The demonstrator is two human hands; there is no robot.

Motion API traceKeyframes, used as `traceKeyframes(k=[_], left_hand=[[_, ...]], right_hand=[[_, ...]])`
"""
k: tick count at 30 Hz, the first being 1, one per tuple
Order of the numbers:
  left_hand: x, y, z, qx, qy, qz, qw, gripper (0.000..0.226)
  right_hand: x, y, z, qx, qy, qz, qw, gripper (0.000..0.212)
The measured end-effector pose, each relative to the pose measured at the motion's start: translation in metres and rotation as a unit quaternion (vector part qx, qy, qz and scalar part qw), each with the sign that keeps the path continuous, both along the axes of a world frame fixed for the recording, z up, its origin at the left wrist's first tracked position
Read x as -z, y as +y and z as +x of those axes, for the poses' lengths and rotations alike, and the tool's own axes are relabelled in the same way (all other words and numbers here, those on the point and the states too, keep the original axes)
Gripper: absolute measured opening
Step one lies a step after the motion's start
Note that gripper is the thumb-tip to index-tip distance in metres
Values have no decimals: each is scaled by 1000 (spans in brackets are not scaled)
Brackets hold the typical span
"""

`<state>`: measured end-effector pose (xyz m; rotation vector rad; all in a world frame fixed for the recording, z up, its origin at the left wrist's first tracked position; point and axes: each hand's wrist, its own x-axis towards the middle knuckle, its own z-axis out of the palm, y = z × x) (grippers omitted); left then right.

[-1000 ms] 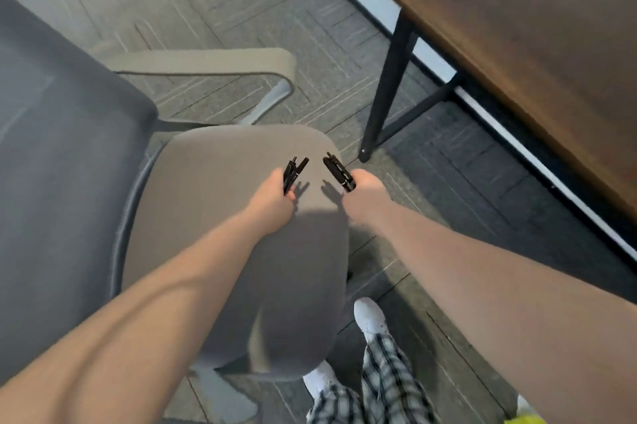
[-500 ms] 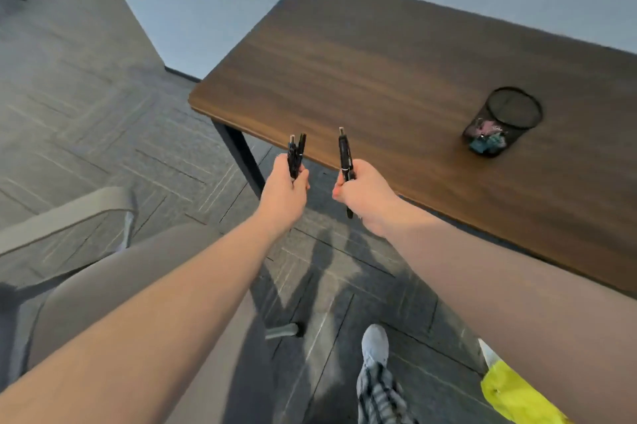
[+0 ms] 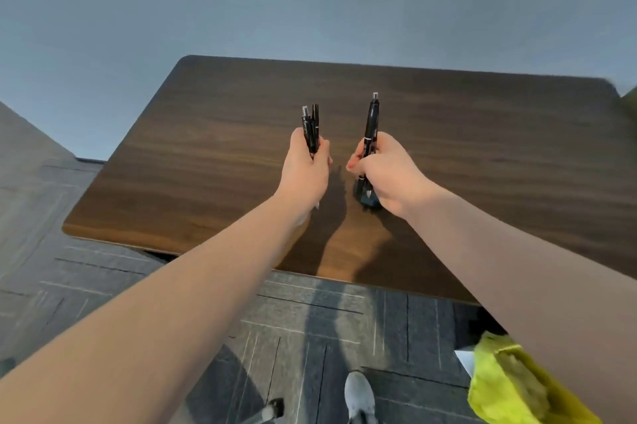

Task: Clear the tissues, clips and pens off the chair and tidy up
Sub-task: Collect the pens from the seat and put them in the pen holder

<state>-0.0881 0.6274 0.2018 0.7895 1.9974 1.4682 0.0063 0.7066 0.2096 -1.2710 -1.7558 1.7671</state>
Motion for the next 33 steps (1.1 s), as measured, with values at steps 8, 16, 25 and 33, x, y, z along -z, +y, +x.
traceKeyframes(k=[8,16,25,33], left_hand=[[-3,83,15,22,-44,38,998,17],[17,116,23,40,-40,19,998,13],[33,117,25,50,-12,-39,998,7],[40,107,32,53,23,-83,995,5]], right_hand=[[5,70,12,82,28,11,996,30],[25,93,14,78,38,2,996,31],[43,89,21,33,-10,56,998,16],[45,83,24,-1,-50,118,992,10]])
